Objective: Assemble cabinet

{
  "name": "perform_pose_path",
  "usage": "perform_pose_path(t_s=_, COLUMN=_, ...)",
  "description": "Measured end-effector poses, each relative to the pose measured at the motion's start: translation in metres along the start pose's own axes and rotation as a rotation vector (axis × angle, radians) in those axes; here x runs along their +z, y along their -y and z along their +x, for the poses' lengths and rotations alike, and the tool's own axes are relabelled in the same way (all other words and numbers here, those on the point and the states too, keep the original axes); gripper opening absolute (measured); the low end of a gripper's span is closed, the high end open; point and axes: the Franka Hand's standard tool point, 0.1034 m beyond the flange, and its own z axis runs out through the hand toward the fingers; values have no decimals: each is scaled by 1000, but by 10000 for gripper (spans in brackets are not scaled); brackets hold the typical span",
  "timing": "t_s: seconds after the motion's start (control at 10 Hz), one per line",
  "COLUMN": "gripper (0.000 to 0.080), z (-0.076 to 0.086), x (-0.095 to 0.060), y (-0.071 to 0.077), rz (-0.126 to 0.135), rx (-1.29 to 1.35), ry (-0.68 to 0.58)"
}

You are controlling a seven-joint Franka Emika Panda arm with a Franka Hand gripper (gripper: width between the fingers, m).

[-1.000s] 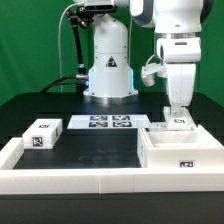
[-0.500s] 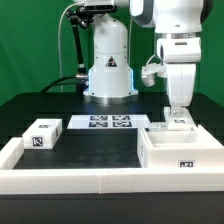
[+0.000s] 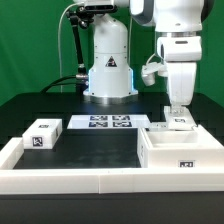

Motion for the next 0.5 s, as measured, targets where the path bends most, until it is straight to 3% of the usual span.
perform_pose_path(t_s=0.5, gripper=71, z=1, x=3, y=0, rz=13, rx=3, ry=3)
